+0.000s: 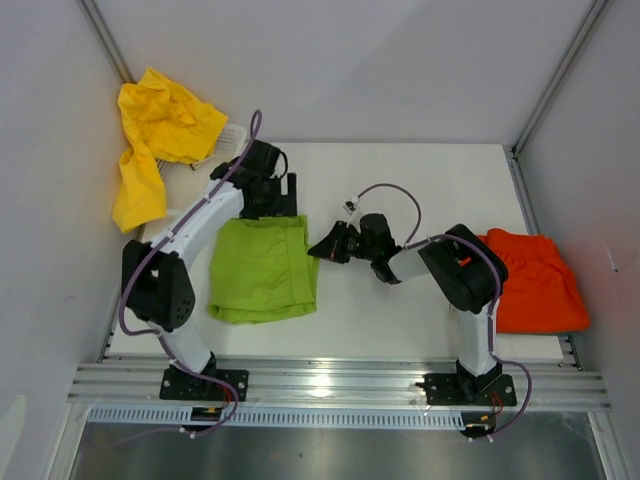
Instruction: Fold and stack the shorts
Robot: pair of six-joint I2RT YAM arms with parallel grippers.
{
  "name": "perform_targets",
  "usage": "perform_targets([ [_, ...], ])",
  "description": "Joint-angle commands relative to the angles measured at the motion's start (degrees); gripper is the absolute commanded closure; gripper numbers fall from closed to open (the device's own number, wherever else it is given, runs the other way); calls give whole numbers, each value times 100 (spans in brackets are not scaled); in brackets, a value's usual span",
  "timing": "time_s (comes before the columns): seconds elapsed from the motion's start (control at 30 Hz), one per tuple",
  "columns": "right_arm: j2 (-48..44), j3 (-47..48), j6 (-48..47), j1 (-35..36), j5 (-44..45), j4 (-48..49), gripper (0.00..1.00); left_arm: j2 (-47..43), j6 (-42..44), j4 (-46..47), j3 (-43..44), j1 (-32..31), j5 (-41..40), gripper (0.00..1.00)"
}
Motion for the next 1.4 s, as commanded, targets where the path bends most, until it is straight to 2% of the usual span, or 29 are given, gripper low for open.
perform_targets([
  [0.0, 143, 2, -407, 51, -161, 633, 87, 542, 249, -601, 525, 27, -425, 4],
  [0.13, 170, 11, -662, 42, -170, 634, 87, 710, 634, -646, 886, -43, -223, 8],
  [0.3, 266, 46, -751, 42, -249, 782, 87, 157, 1539, 266, 219, -149, 339, 8],
  [0.33, 301, 55, -681, 33, -318, 896, 87, 78, 1715, 390, -34, -149, 496, 7],
  [0.37, 388, 55, -637, 16, -354, 975, 87, -80, 2282, 687, -159, -149, 933, 2],
  [0.47, 521, 64, -470, 7, -468, 1239, 87, -362, 2954, 1128, -851, -158, 1262, 5],
  [0.53, 644, 90, -382, -11, -521, 1414, 87, -599, 3210, 1540, -1134, -158, 1647, 4],
  [0.6, 705, 116, -277, -19, -600, 1503, 87, -722, 3824, 1692, -1328, -158, 1938, 3],
  [0.87, 644, 117, -320, 7, -609, 1530, 87, -452, 5274, 1718, -1153, -70, 1843, 3],
  [1.1, 495, 73, -408, -19, -635, 1459, 86, 146, 5522, 1876, -1082, 290, 2984, 6],
  [1.37, 407, 64, -408, -55, -767, 1407, 85, 208, 5531, 2246, -1557, 343, 2871, 5],
])
